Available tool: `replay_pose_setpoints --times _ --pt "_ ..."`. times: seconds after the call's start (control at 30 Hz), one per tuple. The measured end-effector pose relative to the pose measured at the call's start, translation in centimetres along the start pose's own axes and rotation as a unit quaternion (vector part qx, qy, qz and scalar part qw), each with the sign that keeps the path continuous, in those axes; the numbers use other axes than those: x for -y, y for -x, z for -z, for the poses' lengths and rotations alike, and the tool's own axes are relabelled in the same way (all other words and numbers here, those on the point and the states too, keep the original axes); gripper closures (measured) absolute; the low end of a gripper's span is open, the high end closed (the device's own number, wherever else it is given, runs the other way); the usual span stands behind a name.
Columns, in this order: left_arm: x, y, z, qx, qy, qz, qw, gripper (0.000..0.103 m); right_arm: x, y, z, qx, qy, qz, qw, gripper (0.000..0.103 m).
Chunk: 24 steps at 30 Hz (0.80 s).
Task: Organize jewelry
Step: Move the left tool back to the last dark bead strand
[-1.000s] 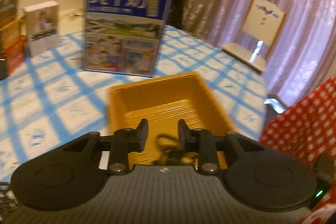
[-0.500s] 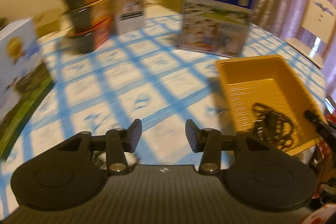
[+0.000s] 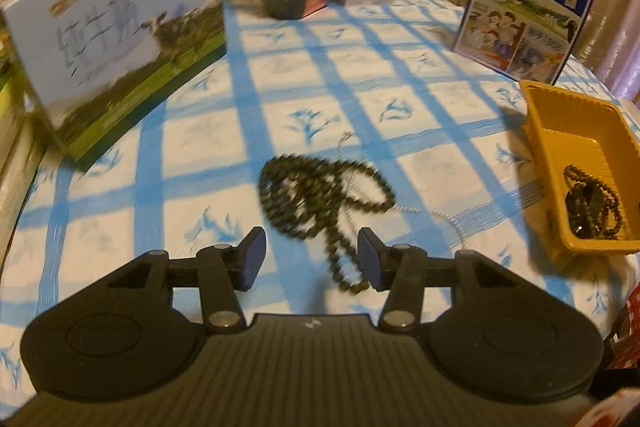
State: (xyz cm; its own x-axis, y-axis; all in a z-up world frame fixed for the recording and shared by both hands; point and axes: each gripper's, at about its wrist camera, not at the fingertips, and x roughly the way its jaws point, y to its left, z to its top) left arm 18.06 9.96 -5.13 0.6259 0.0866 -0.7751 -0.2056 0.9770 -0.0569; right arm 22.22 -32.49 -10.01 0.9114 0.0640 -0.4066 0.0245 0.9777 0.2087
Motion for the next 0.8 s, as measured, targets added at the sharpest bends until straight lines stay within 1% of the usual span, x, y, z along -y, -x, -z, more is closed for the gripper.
replay_pose_setpoints --times 0.13,0.3,0.63,0.8 --pt "-0.5 0.1 1.0 -0.004 0.008 0.001 1.0000 0.056 0.0 0.0 0.0 0.000 0.001 0.000 1.000 0.097" --pt "-0.3 -0.6 1.4 -0.010 0.000 -0.001 0.9999 0.056 0.1 0.0 0.0 0.000 0.000 0.000 1.000 0.097" --pt "0.4 -2.1 0.6 0.000 -0.016 -0.008 0.9998 0.055 0.1 0.0 0.0 0.000 0.000 0.000 1.000 0.097" --pt "0.6 -3.3 -0.1 0.005 -0.018 -0.011 0.9998 0.050 0.0 0.0 0.0 0.000 0.001 0.000 1.000 0.097"
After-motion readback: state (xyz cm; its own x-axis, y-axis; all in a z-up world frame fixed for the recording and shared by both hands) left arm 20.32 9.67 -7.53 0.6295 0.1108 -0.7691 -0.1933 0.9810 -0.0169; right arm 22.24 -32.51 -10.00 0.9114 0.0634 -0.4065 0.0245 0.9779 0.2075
